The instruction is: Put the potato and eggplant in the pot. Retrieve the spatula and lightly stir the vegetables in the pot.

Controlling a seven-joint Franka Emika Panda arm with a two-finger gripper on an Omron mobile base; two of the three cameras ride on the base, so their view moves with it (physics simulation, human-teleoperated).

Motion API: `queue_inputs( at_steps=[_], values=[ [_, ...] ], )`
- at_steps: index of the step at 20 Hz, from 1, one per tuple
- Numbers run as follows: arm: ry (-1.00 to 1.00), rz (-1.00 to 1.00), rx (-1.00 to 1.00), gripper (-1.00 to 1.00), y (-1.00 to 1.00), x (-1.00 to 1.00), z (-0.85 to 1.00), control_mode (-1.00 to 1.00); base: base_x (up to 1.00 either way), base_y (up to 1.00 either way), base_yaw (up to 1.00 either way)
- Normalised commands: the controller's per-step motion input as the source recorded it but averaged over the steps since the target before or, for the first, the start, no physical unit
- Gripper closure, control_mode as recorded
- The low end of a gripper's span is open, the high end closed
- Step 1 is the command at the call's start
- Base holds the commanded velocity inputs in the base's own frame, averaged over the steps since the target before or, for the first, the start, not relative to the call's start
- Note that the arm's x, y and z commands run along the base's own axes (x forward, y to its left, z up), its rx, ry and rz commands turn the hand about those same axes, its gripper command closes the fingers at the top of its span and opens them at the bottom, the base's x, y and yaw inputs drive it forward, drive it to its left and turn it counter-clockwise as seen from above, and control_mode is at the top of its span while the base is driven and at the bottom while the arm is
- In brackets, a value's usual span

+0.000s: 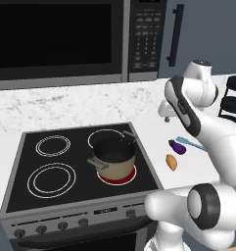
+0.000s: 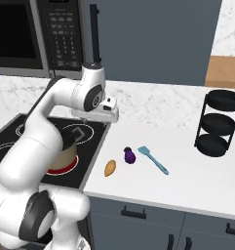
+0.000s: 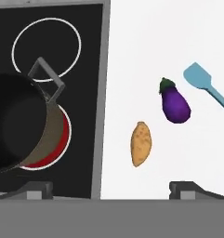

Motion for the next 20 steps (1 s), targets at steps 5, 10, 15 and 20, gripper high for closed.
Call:
queue_inputs(
  at_steps=[5,10,15,20],
  values=[
    [0.2,0.0,0.0,-1.0,-0.38,0.01,-0.86,-1.0,0.0,0.0,0.0],
    [0.18,0.0,0.0,-1.0,-0.17,0.0,-0.81,-1.0,0.0,0.0,0.0],
    [0.17,0.0,0.0,-1.0,0.0,0.07,-0.7,-1.0,0.0,0.0,0.0],
    [0.16,0.0,0.0,-1.0,0.0,0.17,-0.6,-1.0,0.0,0.0,0.0]
  ],
)
